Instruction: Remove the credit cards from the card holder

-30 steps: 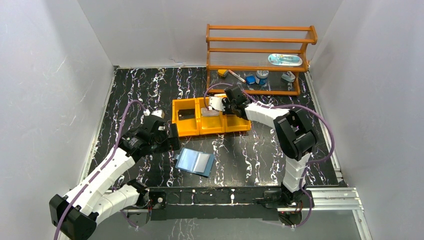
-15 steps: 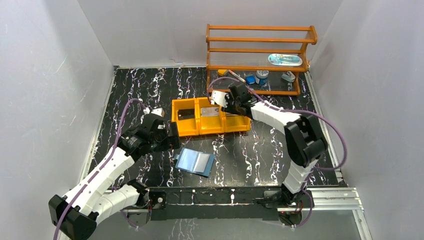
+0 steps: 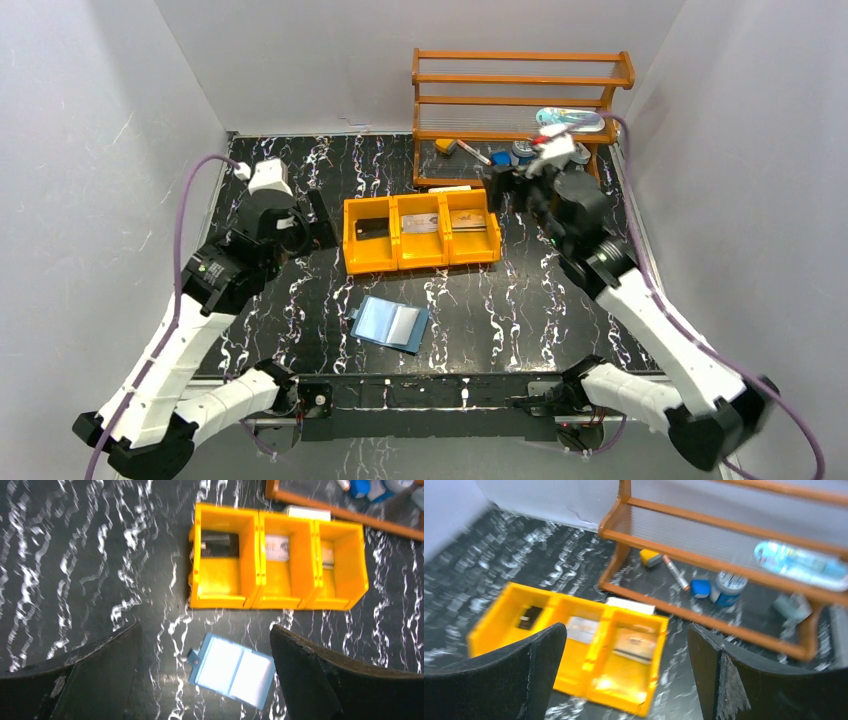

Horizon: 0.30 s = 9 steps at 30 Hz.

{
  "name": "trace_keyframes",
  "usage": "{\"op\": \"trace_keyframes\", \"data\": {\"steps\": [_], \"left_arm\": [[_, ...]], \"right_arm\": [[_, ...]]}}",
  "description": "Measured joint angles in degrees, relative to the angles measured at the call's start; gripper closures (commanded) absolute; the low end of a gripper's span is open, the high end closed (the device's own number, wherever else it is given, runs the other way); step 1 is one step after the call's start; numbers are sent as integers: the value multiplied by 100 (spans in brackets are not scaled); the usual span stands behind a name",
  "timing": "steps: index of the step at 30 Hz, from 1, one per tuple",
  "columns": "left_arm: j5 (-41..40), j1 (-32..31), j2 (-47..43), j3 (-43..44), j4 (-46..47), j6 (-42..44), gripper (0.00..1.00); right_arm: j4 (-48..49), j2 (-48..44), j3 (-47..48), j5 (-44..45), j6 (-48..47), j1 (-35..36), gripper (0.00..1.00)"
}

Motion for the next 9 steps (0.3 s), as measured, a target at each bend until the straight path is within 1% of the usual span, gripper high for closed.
{"op": "trace_keyframes", "data": {"steps": [1, 4, 6, 9], "left_arm": [[-131, 0, 50, 221, -79, 118, 2], [-457, 0, 177, 734, -87, 369, 2], [-673, 0, 205, 975, -83, 487, 2], [-872, 0, 199, 1038, -94, 542, 2]], "right_arm": [[-68, -396, -223, 70, 592, -2, 2], [-385, -1167, -573, 155, 1659, -2, 2], [-566, -1451, -651, 225, 2203, -4, 2], [-776, -1528, -654, 262, 2677, -4, 2]]}}
